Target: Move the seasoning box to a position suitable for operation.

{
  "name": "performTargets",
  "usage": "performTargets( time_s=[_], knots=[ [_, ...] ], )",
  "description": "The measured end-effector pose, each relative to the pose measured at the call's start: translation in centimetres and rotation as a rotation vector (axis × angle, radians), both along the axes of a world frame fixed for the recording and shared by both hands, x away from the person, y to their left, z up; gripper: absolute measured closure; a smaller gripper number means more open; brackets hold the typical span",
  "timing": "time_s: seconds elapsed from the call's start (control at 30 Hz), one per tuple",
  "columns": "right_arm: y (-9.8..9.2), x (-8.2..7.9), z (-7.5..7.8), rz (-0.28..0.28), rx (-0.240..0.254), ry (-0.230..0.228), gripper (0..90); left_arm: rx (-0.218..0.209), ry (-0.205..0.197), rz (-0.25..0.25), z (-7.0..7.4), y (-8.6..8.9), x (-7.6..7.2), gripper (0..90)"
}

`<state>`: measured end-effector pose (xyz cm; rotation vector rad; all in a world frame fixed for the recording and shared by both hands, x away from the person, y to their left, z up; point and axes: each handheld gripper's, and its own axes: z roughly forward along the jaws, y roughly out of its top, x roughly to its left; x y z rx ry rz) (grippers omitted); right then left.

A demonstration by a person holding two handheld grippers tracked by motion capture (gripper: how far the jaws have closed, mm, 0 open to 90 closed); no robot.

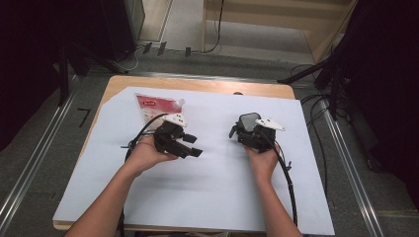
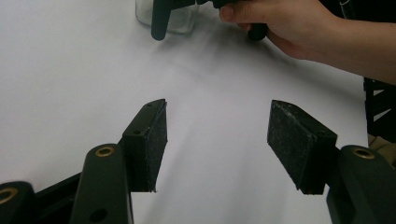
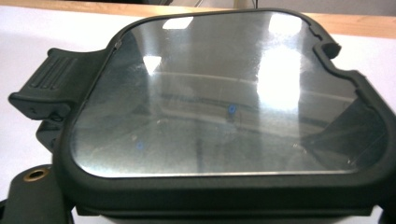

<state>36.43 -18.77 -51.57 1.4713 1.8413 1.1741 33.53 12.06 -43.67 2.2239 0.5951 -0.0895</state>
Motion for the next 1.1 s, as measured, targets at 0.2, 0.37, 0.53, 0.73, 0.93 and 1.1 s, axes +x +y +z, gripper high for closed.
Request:
performTargets(
  time_s=[0.2,0.37,0.53,0.73,0.93,1.1],
  knots=[
    [-0.1,0.2,-0.1,0.009,-0.005,-0.032,14.9,-0.003,0.025,0.016,-0.1,0.0,0.1,38.6],
    [-0.6,0.2,0.2,0.011,0.019,-0.014,15.6,0.011,0.019,0.016,-0.1,-0.1,0.0,38.5],
    [-1.0,0.2,0.4,0.015,0.026,0.003,15.7,0.009,0.016,0.017,-0.1,0.0,0.1,38.6],
    [-1.9,-0.4,1.5,0.065,-0.013,0.026,15.7,0.006,0.034,0.033,-0.1,0.0,0.2,38.4],
    [-2.2,-1.5,3.1,0.138,0.019,0.012,15.7,0.004,0.029,0.034,0.0,0.0,0.1,38.5],
    [-2.3,-3.0,4.5,0.212,0.023,-0.002,15.7,0.008,0.034,0.035,0.0,0.0,0.1,39.1]
  ],
)
